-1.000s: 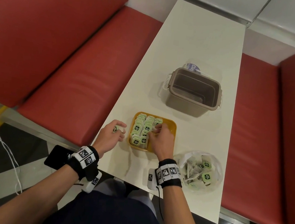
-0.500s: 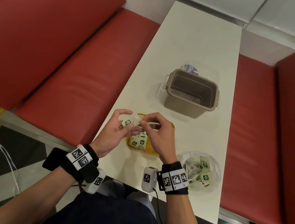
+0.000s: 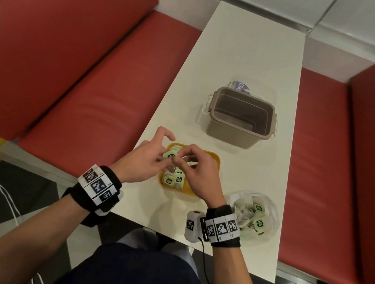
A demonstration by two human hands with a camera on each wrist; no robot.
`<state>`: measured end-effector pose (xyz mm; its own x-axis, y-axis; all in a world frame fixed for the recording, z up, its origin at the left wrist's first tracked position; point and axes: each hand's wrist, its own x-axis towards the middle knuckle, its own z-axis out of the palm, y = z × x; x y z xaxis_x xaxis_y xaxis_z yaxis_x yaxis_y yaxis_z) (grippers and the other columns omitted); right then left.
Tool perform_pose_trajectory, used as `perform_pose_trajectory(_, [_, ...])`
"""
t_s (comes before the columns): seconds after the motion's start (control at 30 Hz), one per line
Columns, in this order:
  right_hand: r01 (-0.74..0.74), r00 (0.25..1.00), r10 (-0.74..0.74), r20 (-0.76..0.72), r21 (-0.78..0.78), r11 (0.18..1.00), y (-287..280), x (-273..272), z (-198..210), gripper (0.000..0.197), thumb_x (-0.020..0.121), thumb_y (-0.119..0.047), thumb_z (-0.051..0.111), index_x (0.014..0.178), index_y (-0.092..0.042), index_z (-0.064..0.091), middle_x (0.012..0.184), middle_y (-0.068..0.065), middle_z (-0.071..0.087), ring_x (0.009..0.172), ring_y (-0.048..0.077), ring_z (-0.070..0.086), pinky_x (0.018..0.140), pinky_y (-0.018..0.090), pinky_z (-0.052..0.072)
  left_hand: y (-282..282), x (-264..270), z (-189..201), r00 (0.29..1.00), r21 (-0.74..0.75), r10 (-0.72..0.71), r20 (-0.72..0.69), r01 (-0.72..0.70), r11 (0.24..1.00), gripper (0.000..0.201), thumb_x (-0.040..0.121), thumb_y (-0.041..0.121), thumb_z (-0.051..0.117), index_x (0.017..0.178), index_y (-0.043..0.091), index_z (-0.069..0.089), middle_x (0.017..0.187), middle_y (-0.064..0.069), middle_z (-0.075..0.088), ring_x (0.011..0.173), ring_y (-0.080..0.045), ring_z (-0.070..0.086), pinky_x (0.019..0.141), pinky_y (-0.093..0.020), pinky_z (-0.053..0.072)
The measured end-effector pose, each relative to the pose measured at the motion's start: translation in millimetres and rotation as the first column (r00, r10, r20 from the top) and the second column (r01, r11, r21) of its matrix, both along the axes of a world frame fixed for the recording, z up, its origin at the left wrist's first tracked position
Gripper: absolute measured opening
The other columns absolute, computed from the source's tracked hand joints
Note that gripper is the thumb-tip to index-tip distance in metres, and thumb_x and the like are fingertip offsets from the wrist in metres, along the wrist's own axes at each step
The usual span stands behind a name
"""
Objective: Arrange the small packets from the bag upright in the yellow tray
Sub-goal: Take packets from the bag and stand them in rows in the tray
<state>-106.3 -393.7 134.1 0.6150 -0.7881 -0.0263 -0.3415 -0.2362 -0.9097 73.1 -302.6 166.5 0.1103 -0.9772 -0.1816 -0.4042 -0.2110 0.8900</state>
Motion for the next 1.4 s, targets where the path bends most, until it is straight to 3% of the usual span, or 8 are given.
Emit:
perform_pose_trajectory(0.2, [0.092,0.979,-0.130,0.155,0.232,0.968,2,-9,0,0.018,0.098,-0.033,0.081,0.100,-0.019,0.071,0.098,-0.002,0.077,0.095,0.020,0.076,0.085,0.044,0.063,-4,-3,-2,0.959,-0.114,0.276,-0.061,-0.281,0.953,0.025,0.091,0.028,0.087,0.110,0.027,0.071,0.092,0.008,0.081,0.081,-0.011,0.073,0.071,-0.019,0.054])
perform_pose_trajectory(0.33, [0.062,0.974,-0.112,0.197,0.244,0.968,1,-13,6,0.017,0.100,-0.028,0.080,0.114,-0.021,0.072,0.108,-0.002,0.080,0.101,0.021,0.077,0.088,0.037,0.064,-2,-14,-7,0.952,-0.150,0.294,-0.090,-0.305,0.941,0.018,0.092,0.027,0.086,0.105,0.023,0.075,0.095,0.007,0.081,0.091,-0.012,0.076,0.074,-0.024,0.055])
perform_pose_trajectory(0.63, [0.092,0.958,-0.134,0.255,0.172,0.981,-7,-17,11,0.007,0.098,-0.018,0.081,0.102,-0.015,0.077,0.099,-0.001,0.079,0.096,0.021,0.075,0.092,0.038,0.061,-1,-20,-17,0.948,-0.092,0.264,-0.176,-0.283,0.955,0.027,0.089,0.014,0.088,0.111,0.023,0.076,0.094,0.004,0.083,0.092,-0.016,0.079,0.086,-0.042,0.063])
perform_pose_trajectory(0.8, [0.072,0.988,-0.084,0.133,0.092,0.993,-9,-19,1,0.011,0.096,-0.018,0.084,0.104,-0.021,0.077,0.096,-0.006,0.080,0.095,0.014,0.076,0.086,0.031,0.062,0,-20,-35,0.930,-0.072,0.317,-0.187,-0.335,0.940,0.027,0.088,0.019,0.090,0.109,0.026,0.075,0.094,0.003,0.083,0.095,-0.016,0.079,0.088,-0.041,0.063])
perform_pose_trajectory(0.93, [0.166,0.986,-0.164,-0.036,0.043,0.985,-17,-23,-25,0.019,0.093,-0.020,0.086,0.105,-0.028,0.073,0.089,-0.009,0.079,0.087,0.004,0.074,0.078,0.017,0.057,7,-13,-69,0.927,-0.052,0.375,0.030,-0.373,0.926,0.020,0.091,0.023,0.086,0.106,0.030,0.073,0.104,0.012,0.077,0.099,-0.008,0.073,0.085,-0.043,0.063])
perform_pose_trajectory(1.07, [0.183,0.952,-0.154,-0.265,0.088,0.979,-19,-22,-58,0.029,0.092,-0.013,0.086,0.104,-0.025,0.063,0.089,-0.004,0.075,0.082,0.007,0.071,0.066,0.008,0.047,17,-12,-97,0.908,0.042,0.337,0.250,-0.358,0.933,0.029,0.088,0.034,0.086,0.110,0.039,0.067,0.126,0.006,0.054,0.113,-0.020,0.062,0.100,-0.048,0.055])
perform_pose_trajectory(1.27, [0.105,0.876,-0.016,-0.482,0.157,0.982,-10,-10,-91,0.032,0.092,-0.012,0.084,0.108,-0.021,0.058,0.092,-0.002,0.070,0.090,0.019,0.068,0.078,0.030,0.053,4,-24,-113,0.919,0.332,0.262,0.294,-0.355,0.874,0.097,0.073,0.038,0.097,0.143,0.020,0.033,0.141,-0.013,0.051,0.123,-0.035,0.058,0.102,-0.046,0.050])
perform_pose_trajectory(1.4, [0.098,0.847,0.002,-0.532,0.161,0.982,-6,-1,-96,0.037,0.090,-0.010,0.086,0.112,-0.015,0.056,0.097,0.001,0.069,0.093,0.023,0.068,0.086,0.041,0.060,-13,-27,-117,0.919,0.392,0.222,0.325,-0.345,0.853,0.104,0.069,0.031,0.099,0.145,0.014,0.029,0.134,-0.017,0.059,0.125,-0.038,0.058,0.101,-0.047,0.050])
